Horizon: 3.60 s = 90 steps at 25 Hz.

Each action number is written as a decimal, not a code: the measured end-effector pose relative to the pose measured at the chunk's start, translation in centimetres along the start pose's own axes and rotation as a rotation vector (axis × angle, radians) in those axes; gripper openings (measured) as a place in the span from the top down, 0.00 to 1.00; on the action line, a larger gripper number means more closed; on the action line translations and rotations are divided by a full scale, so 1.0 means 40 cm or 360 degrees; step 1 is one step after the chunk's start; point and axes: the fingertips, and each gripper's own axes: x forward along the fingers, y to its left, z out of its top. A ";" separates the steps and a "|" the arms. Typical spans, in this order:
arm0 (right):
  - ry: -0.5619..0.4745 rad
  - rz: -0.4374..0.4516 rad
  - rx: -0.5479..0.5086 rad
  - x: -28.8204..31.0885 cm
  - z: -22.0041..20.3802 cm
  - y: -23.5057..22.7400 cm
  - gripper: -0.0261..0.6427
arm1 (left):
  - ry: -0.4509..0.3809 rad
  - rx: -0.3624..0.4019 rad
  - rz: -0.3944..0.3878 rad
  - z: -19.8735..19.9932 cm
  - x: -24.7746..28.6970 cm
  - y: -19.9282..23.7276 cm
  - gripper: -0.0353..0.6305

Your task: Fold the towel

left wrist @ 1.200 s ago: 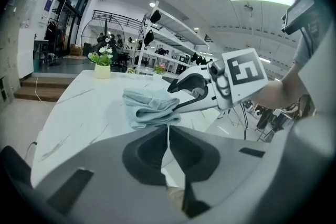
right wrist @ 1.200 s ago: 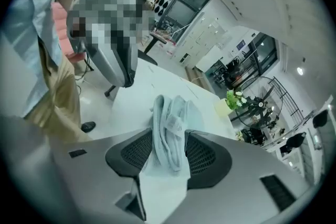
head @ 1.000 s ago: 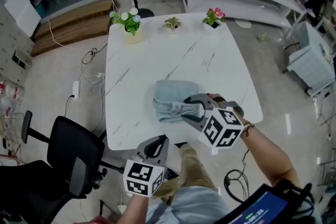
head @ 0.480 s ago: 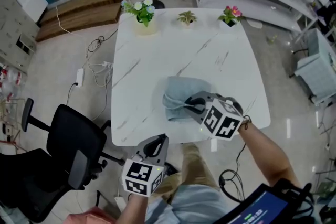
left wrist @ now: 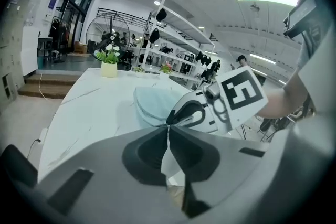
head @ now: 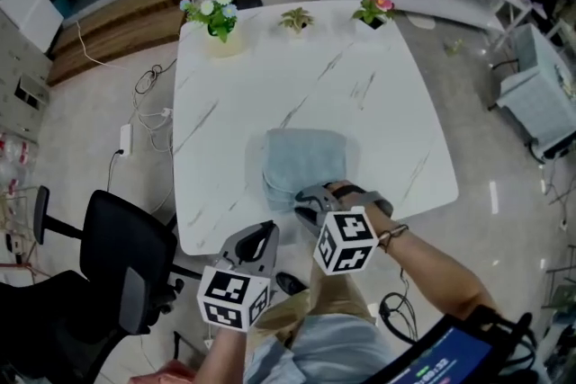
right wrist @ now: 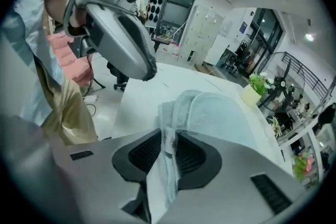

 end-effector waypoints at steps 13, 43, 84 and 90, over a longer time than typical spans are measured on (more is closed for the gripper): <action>-0.0325 0.0006 0.0693 -0.205 -0.119 -0.130 0.74 | -0.0028 0.0267 -0.0088 0.176 0.120 0.029 0.92; -0.0141 -0.0353 0.0263 -0.115 -0.282 -0.297 0.71 | 0.0354 0.0418 -0.0231 0.037 0.257 0.038 0.93; -0.0050 -0.0210 -0.0795 -0.132 -0.172 -0.055 0.64 | 0.0375 0.0443 -0.0253 0.027 0.274 0.032 0.94; -0.0092 -0.0369 -0.0869 -0.197 -0.145 -0.080 0.89 | 0.0378 0.0467 -0.0261 0.030 0.269 0.025 0.94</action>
